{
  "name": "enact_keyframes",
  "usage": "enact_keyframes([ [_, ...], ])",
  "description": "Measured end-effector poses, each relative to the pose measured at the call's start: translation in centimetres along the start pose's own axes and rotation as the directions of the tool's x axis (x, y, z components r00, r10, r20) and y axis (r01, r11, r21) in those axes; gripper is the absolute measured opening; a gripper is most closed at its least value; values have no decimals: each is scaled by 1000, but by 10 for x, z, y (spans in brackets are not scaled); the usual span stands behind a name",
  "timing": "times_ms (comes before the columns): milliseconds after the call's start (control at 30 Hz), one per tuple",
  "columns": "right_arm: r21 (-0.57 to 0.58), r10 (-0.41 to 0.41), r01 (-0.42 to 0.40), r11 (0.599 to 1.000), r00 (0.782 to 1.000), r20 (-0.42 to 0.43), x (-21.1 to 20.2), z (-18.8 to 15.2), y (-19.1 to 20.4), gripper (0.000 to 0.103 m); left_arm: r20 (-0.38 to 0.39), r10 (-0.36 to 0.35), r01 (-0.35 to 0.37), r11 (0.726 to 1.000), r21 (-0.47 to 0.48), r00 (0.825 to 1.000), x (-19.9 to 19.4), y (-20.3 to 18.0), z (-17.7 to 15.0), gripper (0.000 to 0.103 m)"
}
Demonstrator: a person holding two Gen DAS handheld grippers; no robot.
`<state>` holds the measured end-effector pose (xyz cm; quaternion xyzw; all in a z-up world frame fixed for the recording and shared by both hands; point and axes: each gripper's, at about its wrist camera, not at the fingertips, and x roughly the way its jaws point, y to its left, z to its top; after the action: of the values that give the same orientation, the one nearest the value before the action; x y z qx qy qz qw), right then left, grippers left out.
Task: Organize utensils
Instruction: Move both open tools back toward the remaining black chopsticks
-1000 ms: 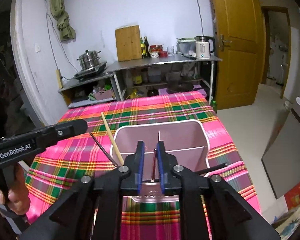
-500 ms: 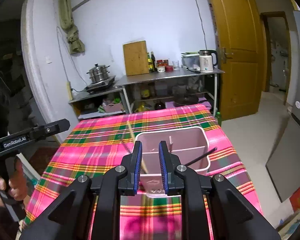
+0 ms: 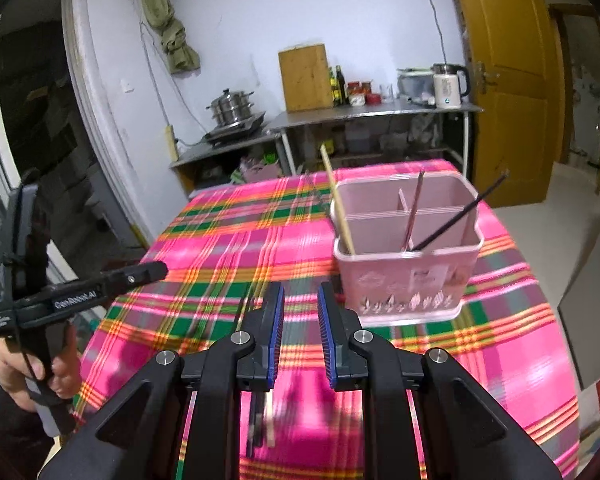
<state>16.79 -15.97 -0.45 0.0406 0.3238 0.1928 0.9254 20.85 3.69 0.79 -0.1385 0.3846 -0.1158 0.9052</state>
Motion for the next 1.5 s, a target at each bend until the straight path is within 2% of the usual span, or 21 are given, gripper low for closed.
enact_keyframes([
  [367, -6, 39, -40, 999, 996, -84, 23, -28, 11, 18, -125, 38, -46, 997, -61, 991, 49, 20, -40, 15],
  [633, 5, 43, -42, 999, 992, -116, 35, -35, 7, 18, -178, 65, -79, 994, -73, 982, 79, 24, -46, 18],
  [867, 22, 43, -40, 999, 991, -129, 40, -38, 0, 18, -207, 107, -119, 992, -46, 973, 98, 22, -46, 18],
  [1167, 29, 43, -40, 999, 989, -141, 46, -40, -1, 18, -178, 157, -157, 987, 18, 971, 107, 14, -44, 19],
  [1233, 26, 44, -41, 999, 988, -145, 48, -41, 1, 18, -175, 165, -163, 986, 29, 971, 106, 14, -45, 17],
  [1300, 24, 47, -44, 999, 988, -149, 49, -41, 2, 18, -173, 169, -167, 986, 28, 970, 106, 17, -45, 10],
  [1500, 19, 55, -53, 998, 985, -161, 55, -43, 7, 18, -172, 164, -161, 987, 28, 971, 95, 29, -51, 9],
])
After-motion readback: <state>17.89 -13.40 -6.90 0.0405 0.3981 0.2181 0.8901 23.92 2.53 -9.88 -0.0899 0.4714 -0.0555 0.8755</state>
